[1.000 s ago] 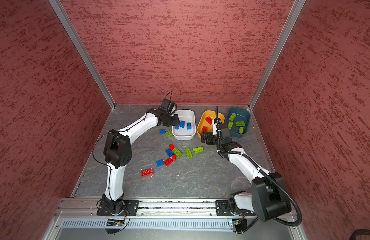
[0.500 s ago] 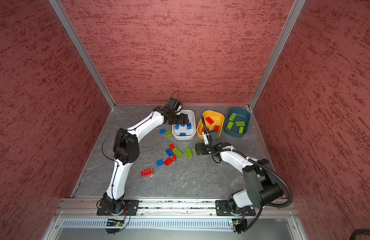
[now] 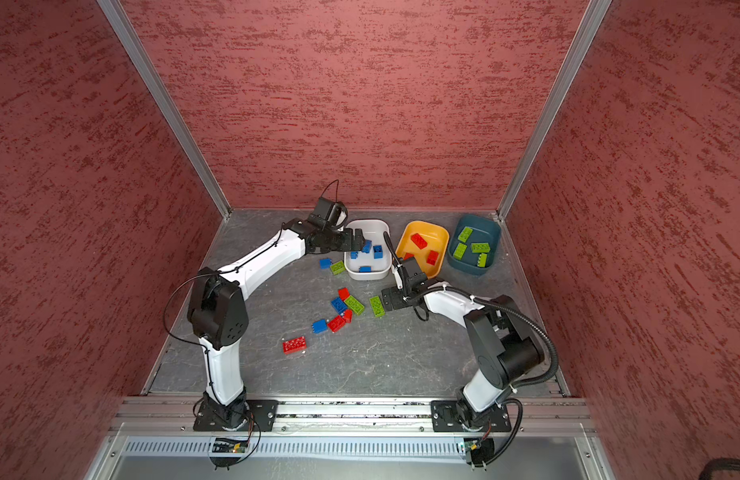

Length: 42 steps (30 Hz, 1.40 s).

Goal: Sort the legos into containers by color
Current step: 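Close the right gripper on a lime-green brick near the yellow tub, then drop the green brick into the teal tub while the left gripper withdraws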

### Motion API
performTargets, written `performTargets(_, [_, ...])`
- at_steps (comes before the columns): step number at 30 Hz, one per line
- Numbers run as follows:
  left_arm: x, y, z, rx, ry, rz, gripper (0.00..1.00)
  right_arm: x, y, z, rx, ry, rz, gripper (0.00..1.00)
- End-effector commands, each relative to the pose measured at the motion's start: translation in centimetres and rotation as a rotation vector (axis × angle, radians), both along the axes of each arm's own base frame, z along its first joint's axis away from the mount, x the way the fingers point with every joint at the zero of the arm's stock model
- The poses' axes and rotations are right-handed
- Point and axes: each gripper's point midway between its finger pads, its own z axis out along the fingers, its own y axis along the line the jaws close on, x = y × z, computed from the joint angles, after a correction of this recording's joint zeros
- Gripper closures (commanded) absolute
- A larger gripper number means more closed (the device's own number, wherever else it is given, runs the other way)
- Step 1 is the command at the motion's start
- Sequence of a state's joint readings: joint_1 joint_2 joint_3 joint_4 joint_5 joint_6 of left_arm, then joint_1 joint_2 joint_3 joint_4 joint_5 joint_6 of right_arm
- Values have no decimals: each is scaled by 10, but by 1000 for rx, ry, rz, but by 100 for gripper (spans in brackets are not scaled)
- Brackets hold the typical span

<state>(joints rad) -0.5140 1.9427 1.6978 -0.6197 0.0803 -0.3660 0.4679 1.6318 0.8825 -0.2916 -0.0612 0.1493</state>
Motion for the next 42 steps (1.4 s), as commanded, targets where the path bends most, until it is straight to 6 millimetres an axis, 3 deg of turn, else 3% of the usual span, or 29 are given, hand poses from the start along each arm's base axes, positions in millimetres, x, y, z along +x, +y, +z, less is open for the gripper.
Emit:
performTargets(1, [3,5,8,-47,-36,28,1,6,1,0,-43,-10,15,9])
performTargets(12, [-2,9,3,-59,-28,41,1,9,8,-7,-52,-17,-17,31])
performTargets(16, [-3,5,3,-65,-34,19,1,12,8,11,-20,-75,-32,37])
performTargets(22, [-17,-14,12,-91,-90,-67,1,16,-8,61,56,-205,-59,39])
performTargets(23, [-20,-18,14,-113,-102,-86,1,17,-14,77,91,-242,-74,40])
performTargets(27, [-28,-25,19,-150,-133,-109,1,26,-46,105,180,-315,-154,40])
performTargets(30, [-32,-21,21,-161,-145,-84,1,38,-86,118,217,-351,-274,40])
performTargets(35, [-36,-9,17,-150,-141,-49,1,60,-161,120,206,-336,-509,41])
performTargets(42, [-41,-1,14,-143,-127,-33,1,86,-230,105,127,-299,-669,40])
